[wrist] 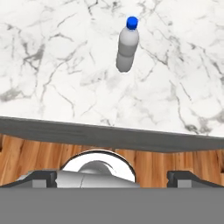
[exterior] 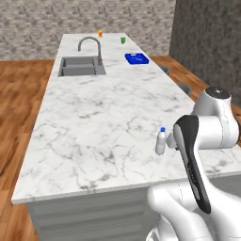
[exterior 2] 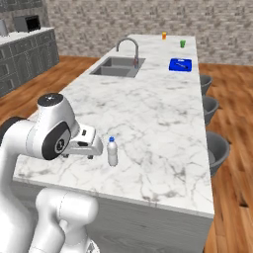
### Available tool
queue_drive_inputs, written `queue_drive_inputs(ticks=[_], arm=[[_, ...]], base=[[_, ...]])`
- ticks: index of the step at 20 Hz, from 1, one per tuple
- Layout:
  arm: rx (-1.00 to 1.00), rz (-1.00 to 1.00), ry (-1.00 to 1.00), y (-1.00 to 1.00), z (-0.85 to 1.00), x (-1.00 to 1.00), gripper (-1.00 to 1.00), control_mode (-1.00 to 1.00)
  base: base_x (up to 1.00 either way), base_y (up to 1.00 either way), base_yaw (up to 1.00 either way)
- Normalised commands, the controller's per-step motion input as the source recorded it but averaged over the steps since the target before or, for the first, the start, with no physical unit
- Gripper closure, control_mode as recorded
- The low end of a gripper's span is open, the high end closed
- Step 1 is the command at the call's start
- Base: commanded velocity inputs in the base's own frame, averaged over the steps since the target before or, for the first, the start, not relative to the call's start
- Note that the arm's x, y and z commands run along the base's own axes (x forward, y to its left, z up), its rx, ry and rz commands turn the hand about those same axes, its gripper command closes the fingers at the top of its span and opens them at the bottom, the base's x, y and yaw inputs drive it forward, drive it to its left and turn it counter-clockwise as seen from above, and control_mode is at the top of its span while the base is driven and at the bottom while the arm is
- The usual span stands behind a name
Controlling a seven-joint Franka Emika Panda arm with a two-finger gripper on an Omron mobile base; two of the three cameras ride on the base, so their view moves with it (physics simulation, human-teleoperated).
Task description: Place the drinks on the dining counter in a tight cluster.
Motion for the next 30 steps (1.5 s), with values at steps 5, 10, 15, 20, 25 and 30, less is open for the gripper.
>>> queue_drive_inputs(ticks=[5, 10, 15, 20, 25, 30], arm=[[0.00, 0.00, 0.00, 0.00, 0.00, 0.00, -1.00, 1.00], [0.00, 0.00, 0.00, 0.00, 0.00, 0.00, -1.00, 1.00], [0.00, 0.00, 0.00, 0.00, 0.00, 0.00, -1.00, 1.00], [0.00, 0.00, 0.00, 0.00, 0.00, 0.00, -1.00, 1.00], [0.00, 0.00, 0.00, 0.00, 0.00, 0.00, -1.00, 1.00], [0.00, 0.00, 0.00, 0.00, 0.00, 0.00, -1.00, 1.00]], base=[[-0.85, 0.63, 0.14], [-0.77, 0.70, 0.19], [-0.71, 0.64, 0.25], [0.42, 1.00, 0.21], [0.49, 0.99, 0.30], [0.80, 0.65, 0.38]])
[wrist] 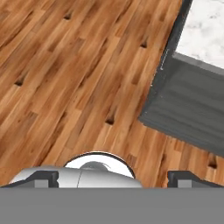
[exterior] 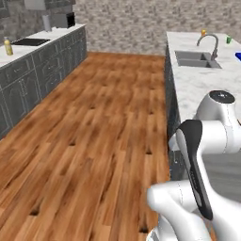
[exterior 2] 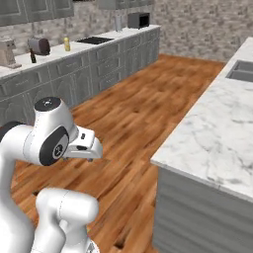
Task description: Place the drinks on the dining counter in a tight cluster.
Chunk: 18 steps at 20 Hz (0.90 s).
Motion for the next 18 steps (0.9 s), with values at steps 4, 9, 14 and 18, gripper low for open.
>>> queue_drive_inputs(ticks=[4, 9, 14, 18], arm=[[0.00, 0.00, 0.00, 0.00, 0.00, 0.00, -1.00, 1.00], [0.00, 0.00, 0.00, 0.00, 0.00, 0.00, -1.00, 1.00], [0.00, 0.00, 0.00, 0.00, 0.00, 0.00, -1.00, 1.00], [0.00, 0.00, 0.00, 0.00, 0.00, 0.00, -1.00, 1.00]], base=[[0.88, 0.40, 0.27], [1.00, 0.16, 0.07], [1.00, 0.49, 0.00], [0.61, 0.64, 0.16]])
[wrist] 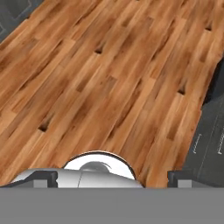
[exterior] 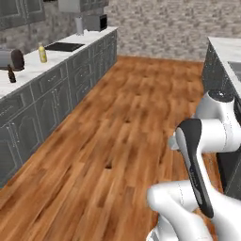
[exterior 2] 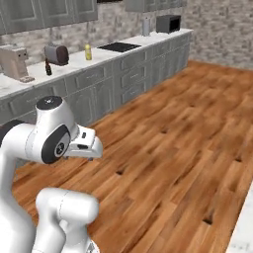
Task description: Place the drinks on the dining counter in a tight cluster.
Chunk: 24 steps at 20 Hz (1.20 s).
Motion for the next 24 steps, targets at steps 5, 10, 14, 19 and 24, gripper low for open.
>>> queue_drive_inputs(ticks=[5, 10, 14, 19, 24], arm=[[0.00, 0.00, 0.00, 0.00, 0.00, 0.00, -1.00, 1.00], [0.00, 0.00, 0.00, 0.00, 0.00, 0.00, -1.00, 1.00], [0.00, 0.00, 0.00, 0.00, 0.00, 0.00, -1.00, 1.00], [0.00, 0.00, 0.00, 0.00, 0.00, 0.00, -1.00, 1.00], [0.00, 0.00, 0.00, 0.00, 0.00, 0.00, -1.00, 1.00]], base=[[0.63, 0.44, 0.53], [0.93, 0.18, 0.63], [1.00, -0.32, 0.44], [1.00, -0.79, 0.05], [1.00, -0.58, 0.01]])
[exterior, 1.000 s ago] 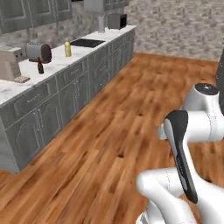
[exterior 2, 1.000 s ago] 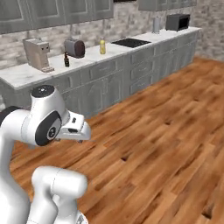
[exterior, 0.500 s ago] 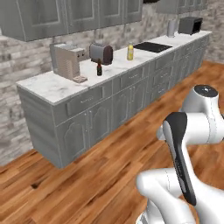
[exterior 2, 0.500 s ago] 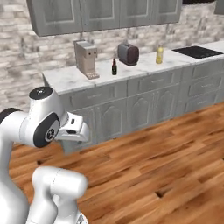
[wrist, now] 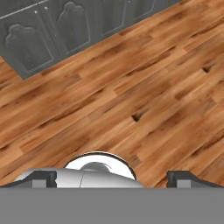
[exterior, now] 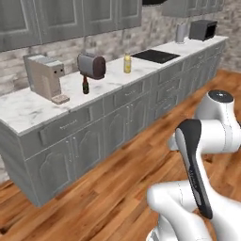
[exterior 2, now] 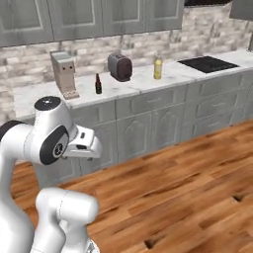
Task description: Place the drinks on the dining counter in a tight cluster.
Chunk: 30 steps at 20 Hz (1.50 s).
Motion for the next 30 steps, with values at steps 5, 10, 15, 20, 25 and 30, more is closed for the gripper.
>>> queue_drive_inputs(ticks=[5, 10, 15, 20, 25, 30], arm=[[0.00, 0.00, 0.00, 0.00, 0.00, 0.00, -1.00, 1.00], [0.00, 0.00, 0.00, 0.00, 0.00, 0.00, -1.00, 1.00], [0.00, 0.00, 0.00, 0.00, 0.00, 0.00, -1.00, 1.00], [0.00, 0.00, 0.00, 0.00, 0.00, 0.00, -1.00, 1.00], [0.00, 0.00, 0.00, 0.00, 0.00, 0.00, -1.00, 1.00], [0.00, 0.00, 0.00, 0.00, 0.00, 0.00, -1.00, 1.00]], base=[[1.00, -0.08, 0.36], [1.00, -0.16, 0.67], [0.99, -0.67, 0.48], [1.00, -0.86, 0.25], [0.93, -0.40, 0.12], [0.34, 0.11, 0.02]])
